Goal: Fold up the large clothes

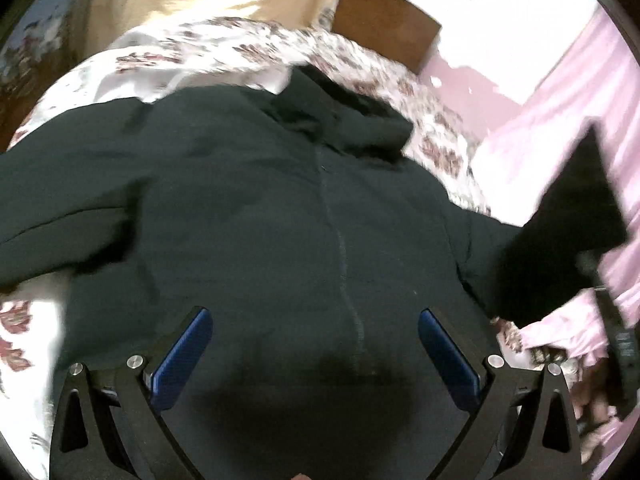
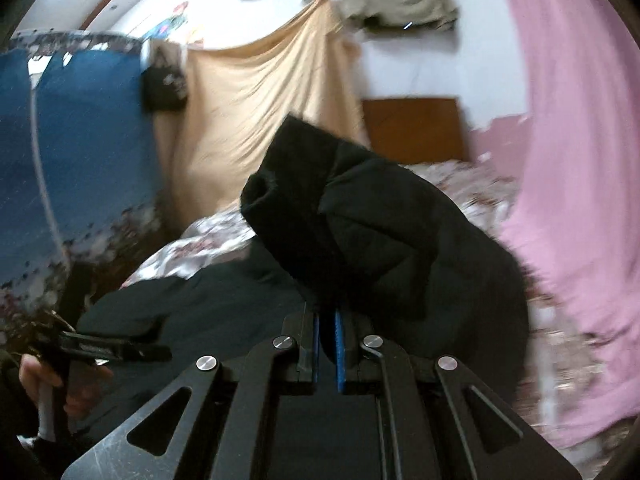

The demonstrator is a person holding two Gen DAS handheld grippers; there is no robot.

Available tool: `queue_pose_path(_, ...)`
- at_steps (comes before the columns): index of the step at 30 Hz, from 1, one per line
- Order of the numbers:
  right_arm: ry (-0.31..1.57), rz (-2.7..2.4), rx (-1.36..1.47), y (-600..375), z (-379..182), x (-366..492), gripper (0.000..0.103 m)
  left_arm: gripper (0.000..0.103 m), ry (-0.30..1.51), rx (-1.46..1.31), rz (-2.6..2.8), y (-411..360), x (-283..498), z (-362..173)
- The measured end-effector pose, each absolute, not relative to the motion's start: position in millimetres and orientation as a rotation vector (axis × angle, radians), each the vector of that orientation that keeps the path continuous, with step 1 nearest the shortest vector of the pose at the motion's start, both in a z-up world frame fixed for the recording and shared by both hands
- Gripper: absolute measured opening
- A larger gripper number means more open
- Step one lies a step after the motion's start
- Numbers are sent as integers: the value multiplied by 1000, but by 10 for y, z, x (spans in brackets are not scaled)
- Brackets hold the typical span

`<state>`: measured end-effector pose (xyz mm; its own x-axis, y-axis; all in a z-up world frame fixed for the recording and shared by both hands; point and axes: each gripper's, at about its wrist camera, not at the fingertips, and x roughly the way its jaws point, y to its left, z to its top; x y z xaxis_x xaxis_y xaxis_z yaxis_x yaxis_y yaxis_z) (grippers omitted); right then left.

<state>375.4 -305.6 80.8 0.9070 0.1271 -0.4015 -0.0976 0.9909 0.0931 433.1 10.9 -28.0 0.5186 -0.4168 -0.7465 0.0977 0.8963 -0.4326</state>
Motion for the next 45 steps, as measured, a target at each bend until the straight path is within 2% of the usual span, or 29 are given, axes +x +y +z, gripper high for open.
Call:
queue_pose_path(5,581,227,100,-2315,442,4337,6,103,910,-486,-331,672,4238,-298)
queue_pose_path(12,813,338,21,-1508,-285,4565,6,103,928,-693,-404,911,4348,-646)
queue_pose_path(14,855,359,6,-1457,-540,4590,7,99,951,-707,-422,882,4384,-724)
queue_pose_path(16,878,376,-20,-1378,-666,4548,10,88,980,-717,-450,825,4434,-808)
queue_pose_path(19,880,396,-3,-1422,-806,4451,14,80,1046,-736,-459,724,4512,-976)
queue_pose_path(20,881,406,14,-1449,-822,4422,21,78,1060,-738,-457,700,4502,-1011)
queue_pose_path(21,880,426,37,-1508,-818,4386,34,73,1078,-742,-450,665,4523,-1066)
queue_pose_path(23,866,472,77,-1548,-834,4337,53,65,1109,-745,-426,600,4572,-1143)
queue_pose_path(24,858,486,77,-1540,-844,4306,55,60,1126,-741,-406,564,4596,-1171)
queue_pose_path(26,846,488,43,-1477,-880,4248,55,50,1143,-715,-340,489,4637,-1196)
queue_pose_path(28,845,505,30,-1468,-885,4181,55,21,1140,-682,-279,468,4663,-1187)
queue_pose_path(31,839,514,43,-1539,-807,4111,55,9,1078,-655,-254,473,4661,-1088)
queue_pose_path(37,699,438,113,-1971,-354,4033,55,6,813,-420,-149,430,4580,-425)
queue_pose_path(40,558,160,52,-2372,-147,4039,55,6,769,-333,-102,481,4604,-305)
queue_pose_path(43,490,-175,-62,-2716,-222,4142,55,6,799,-228,-43,446,4721,-453)
queue_pose_path(44,531,-257,-63,-2906,-343,4248,53,6,816,-205,-27,438,4742,-517)
queue_pose_path(45,581,-274,-20,-3042,-429,4325,41,6,834,-188,-10,456,4759,-594)
